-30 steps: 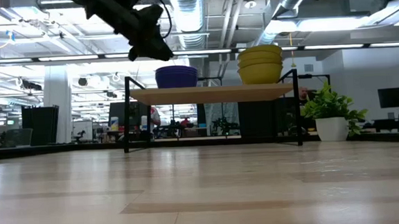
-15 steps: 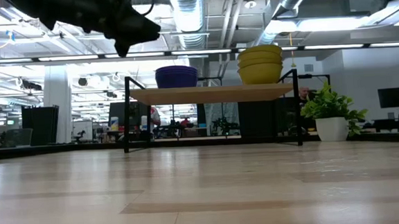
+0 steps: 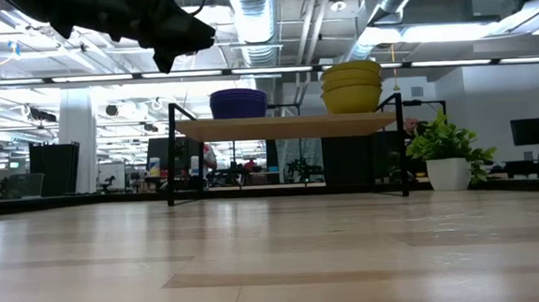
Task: Pick & Place Mini bowls
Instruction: Return to Home Position
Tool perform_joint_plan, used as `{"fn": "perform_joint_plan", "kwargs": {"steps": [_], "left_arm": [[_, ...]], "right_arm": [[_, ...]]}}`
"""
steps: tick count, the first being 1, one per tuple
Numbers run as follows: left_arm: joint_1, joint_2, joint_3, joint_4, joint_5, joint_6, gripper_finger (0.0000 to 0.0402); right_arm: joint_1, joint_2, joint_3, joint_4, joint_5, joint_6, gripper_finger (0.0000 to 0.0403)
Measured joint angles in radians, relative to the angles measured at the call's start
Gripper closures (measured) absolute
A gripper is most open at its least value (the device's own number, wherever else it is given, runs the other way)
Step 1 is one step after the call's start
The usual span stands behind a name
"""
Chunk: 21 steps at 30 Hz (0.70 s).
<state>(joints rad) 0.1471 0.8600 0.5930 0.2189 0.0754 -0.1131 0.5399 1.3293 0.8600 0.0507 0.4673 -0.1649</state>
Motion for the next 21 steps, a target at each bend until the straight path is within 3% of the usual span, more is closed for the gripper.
{"fn": "perform_joint_plan", "kwargs": {"steps": [12,16,21], "left_arm": [[0.0,0.0,0.0,0.009,0.0,0.0,0.03],[0.0,0.0,0.0,0.011,0.0,0.0,0.03],[0.0,0.0,0.0,0.014,0.0,0.0,0.03]], "right_arm": [[0.068,-0.027,-0.027,-0.034,-0.027,0.019,0.0402],[0.048,-0.17,-0.14,0.035,-0.024,0.08,0.0402],[0.026,-0.473,-0.343,0.14,-0.023,0.091,0.0402]]}}
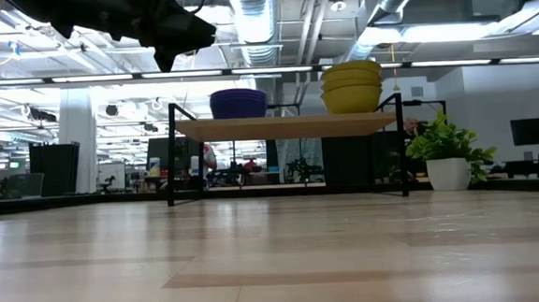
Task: Pick & Place Mini bowls
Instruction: Return to Home Position
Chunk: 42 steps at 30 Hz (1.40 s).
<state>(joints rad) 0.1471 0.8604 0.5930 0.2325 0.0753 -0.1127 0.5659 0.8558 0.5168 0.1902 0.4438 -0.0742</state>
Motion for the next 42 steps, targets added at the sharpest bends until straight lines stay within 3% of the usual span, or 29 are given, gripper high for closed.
{"fn": "perform_joint_plan", "kwargs": {"steps": [5,9,11,18,20,28,37,42], "left_arm": [[0.0,0.0,0.0,0.002,0.0,0.004,0.03],[0.012,0.001,0.0,0.02,-0.026,0.12,0.03],[0.01,0.0,0.0,0.017,-0.023,0.059,0.03],[-0.077,-0.081,-0.045,0.046,0.241,0.018,0.03],[-0.128,-0.14,-0.108,0.096,0.225,0.011,0.03],[-0.256,-0.362,-0.394,0.253,-0.013,-0.024,0.03],[-0.261,-0.462,-0.571,0.372,-0.007,-0.077,0.03],[-0.261,-0.489,-0.587,0.432,0.078,-0.049,0.03]], "right_arm": [[0.0,-0.281,-0.159,-0.019,0.0,-0.06,0.0402],[0.0,-0.46,-0.256,-0.057,0.0,-0.065,0.0402],[0.0,-0.536,-0.29,-0.09,-0.001,-0.055,0.0402],[0.0,-0.74,-0.356,-0.246,-0.003,0.025,0.0402],[0.0,-0.775,-0.357,-0.3,-0.006,0.049,0.0402],[0.0,-0.836,-0.357,-0.377,-0.026,0.05,0.0402],[-0.001,-0.837,-0.357,-0.411,-0.027,0.022,0.0402],[-0.001,-0.837,-0.357,-0.448,-0.032,0.037,0.0402]]}}
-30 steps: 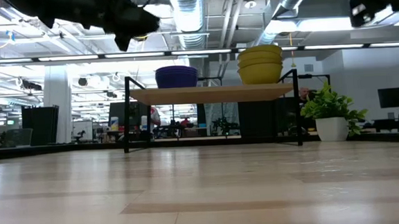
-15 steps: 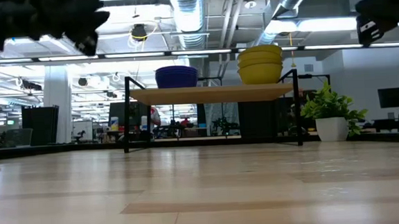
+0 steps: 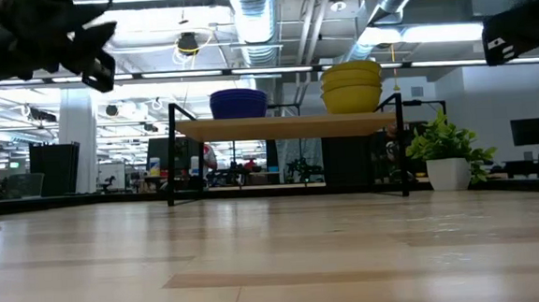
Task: Pick & Place Mini bowls
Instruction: Return to Home Position
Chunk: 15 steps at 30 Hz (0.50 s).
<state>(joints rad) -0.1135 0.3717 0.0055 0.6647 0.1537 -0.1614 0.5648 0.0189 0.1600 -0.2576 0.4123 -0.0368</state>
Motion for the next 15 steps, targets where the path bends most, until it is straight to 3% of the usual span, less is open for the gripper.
{"fn": "perform_joint_plan", "kwargs": {"steps": [12,15], "left_arm": [[0.0,0.008,0.0,0.016,0.038,0.018,0.03],[0.0,0.009,0.0,0.016,0.038,0.016,0.03]], "right_arm": [[0.0,0.0,0.0,-0.026,-0.01,0.011,0.0402],[0.0,0.0,0.0,-0.018,0.04,0.043,0.0402]]}}
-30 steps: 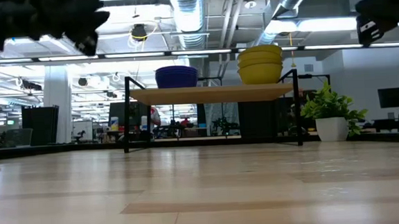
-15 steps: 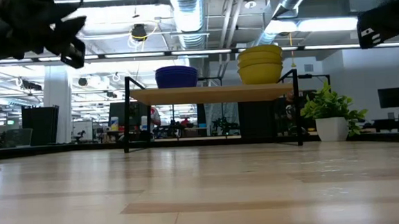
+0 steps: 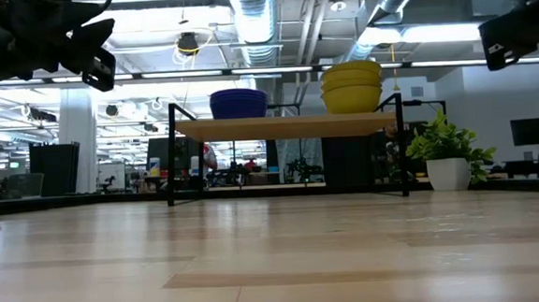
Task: Pick & Place Mini bowls
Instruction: Return to Home Position
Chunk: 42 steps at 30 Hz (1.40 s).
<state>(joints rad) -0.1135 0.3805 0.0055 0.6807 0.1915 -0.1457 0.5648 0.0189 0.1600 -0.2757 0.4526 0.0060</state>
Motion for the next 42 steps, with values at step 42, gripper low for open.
{"fn": "perform_joint_plan", "kwargs": {"steps": [42], "left_arm": [[0.0,0.0,0.0,0.001,-0.003,-0.001,0.03]], "right_arm": [[0.0,0.0,0.0,0.007,0.042,0.029,0.0402]]}}
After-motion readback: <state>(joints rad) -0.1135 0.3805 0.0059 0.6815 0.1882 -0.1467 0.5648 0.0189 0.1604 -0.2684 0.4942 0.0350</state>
